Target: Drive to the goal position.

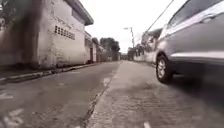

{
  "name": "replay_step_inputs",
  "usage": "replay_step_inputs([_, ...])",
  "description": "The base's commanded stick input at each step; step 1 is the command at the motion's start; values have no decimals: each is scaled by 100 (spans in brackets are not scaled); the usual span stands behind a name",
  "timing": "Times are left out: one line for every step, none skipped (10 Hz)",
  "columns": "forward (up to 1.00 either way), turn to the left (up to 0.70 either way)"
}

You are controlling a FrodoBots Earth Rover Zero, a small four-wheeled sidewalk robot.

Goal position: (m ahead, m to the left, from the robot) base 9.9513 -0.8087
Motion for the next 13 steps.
replay_step_inputs([70,0])
replay_step_inputs([70,0])
replay_step_inputs([70,0])
replay_step_inputs([70,0])
replay_step_inputs([70,0])
replay_step_inputs([70,0])
replay_step_inputs([70,0])
replay_step_inputs([70,0])
replay_step_inputs([70,0])
replay_step_inputs([70,0])
replay_step_inputs([70,0])
replay_step_inputs([70,0])
replay_step_inputs([70,0])
